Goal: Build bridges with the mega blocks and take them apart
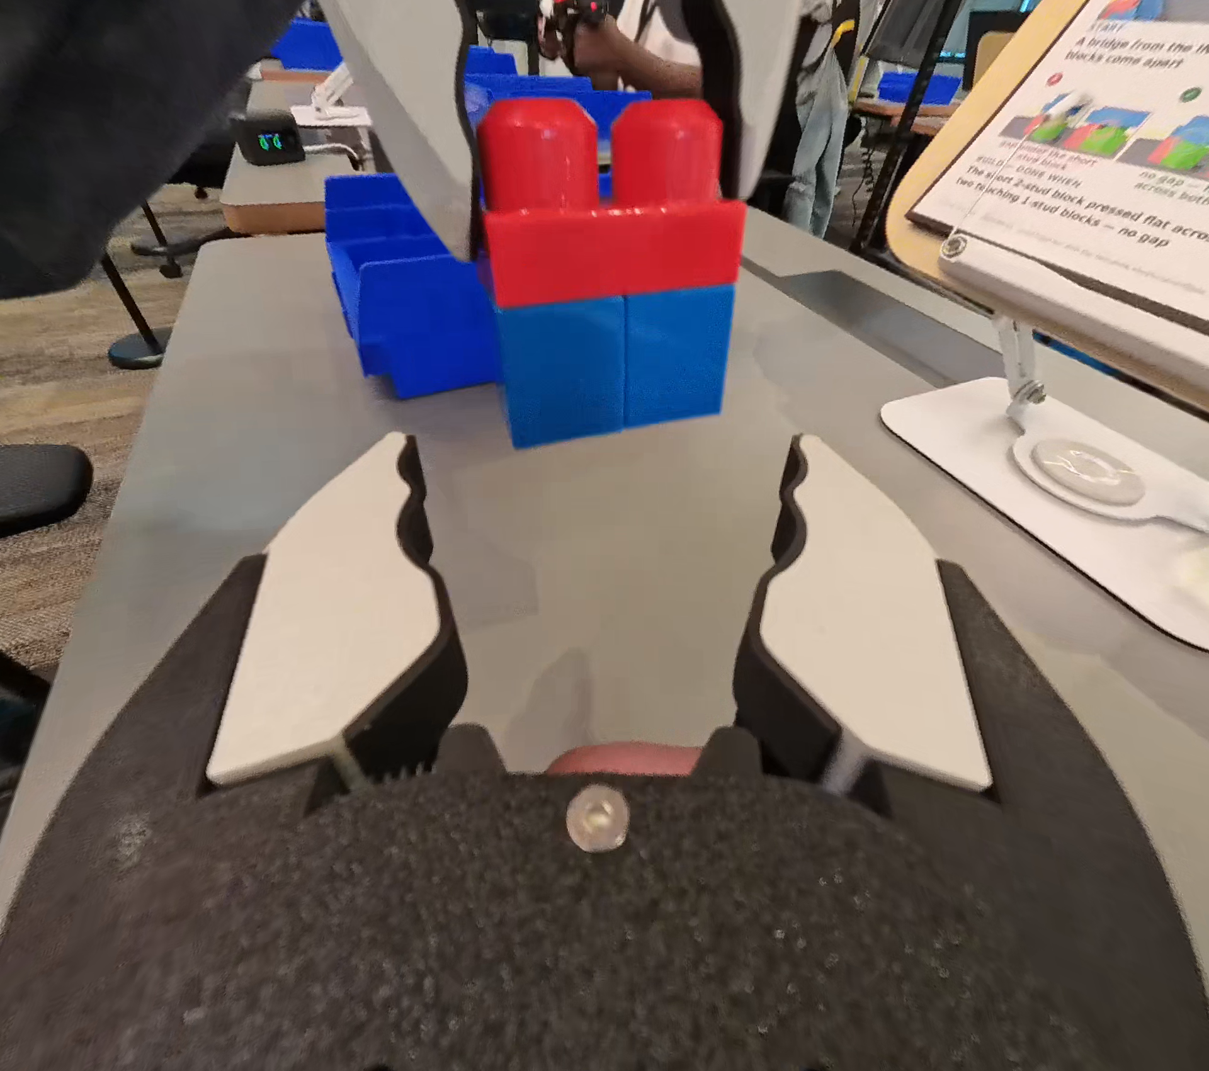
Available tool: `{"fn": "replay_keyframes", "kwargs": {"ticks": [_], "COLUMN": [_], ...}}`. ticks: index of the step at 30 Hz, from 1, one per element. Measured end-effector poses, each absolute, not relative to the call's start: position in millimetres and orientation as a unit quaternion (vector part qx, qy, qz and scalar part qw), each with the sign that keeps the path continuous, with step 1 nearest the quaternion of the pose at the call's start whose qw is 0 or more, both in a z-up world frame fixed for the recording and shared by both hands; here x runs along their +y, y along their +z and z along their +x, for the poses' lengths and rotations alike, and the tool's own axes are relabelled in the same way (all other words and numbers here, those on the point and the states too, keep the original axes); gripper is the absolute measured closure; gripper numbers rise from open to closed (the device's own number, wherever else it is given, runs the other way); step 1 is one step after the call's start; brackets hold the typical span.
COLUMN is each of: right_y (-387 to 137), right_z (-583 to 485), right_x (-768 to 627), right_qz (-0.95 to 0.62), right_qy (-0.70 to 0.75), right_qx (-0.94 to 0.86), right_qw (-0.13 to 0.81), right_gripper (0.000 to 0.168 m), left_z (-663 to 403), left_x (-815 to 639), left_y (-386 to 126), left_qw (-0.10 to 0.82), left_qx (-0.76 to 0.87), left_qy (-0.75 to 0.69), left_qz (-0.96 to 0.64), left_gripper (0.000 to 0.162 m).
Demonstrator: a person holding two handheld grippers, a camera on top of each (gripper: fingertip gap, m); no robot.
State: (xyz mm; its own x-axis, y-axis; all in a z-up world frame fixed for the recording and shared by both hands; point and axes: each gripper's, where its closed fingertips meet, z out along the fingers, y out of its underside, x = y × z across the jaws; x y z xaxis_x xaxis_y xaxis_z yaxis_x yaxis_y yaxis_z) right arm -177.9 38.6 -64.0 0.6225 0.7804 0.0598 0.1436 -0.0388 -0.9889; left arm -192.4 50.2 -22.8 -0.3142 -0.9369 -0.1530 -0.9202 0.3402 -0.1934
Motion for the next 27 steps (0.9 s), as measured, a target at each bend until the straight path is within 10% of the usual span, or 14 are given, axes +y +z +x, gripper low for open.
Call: {"fn": "replay_keyframes", "kwargs": {"ticks": [27], "right_y": [-94.4], "right_z": [-171.7], "right_x": [34.4], "right_qz": [-0.707], "right_qy": [0.21], "right_qx": [-0.394], "right_qw": [0.549], "right_gripper": [0.088], "left_z": [-166.9], "left_x": [24.9], "left_y": [-49.3], "left_qw": [0.115], "left_qx": [0.829], "left_qy": [-0.066], "left_qz": [-0.543], "left_gripper": [0.095]}}
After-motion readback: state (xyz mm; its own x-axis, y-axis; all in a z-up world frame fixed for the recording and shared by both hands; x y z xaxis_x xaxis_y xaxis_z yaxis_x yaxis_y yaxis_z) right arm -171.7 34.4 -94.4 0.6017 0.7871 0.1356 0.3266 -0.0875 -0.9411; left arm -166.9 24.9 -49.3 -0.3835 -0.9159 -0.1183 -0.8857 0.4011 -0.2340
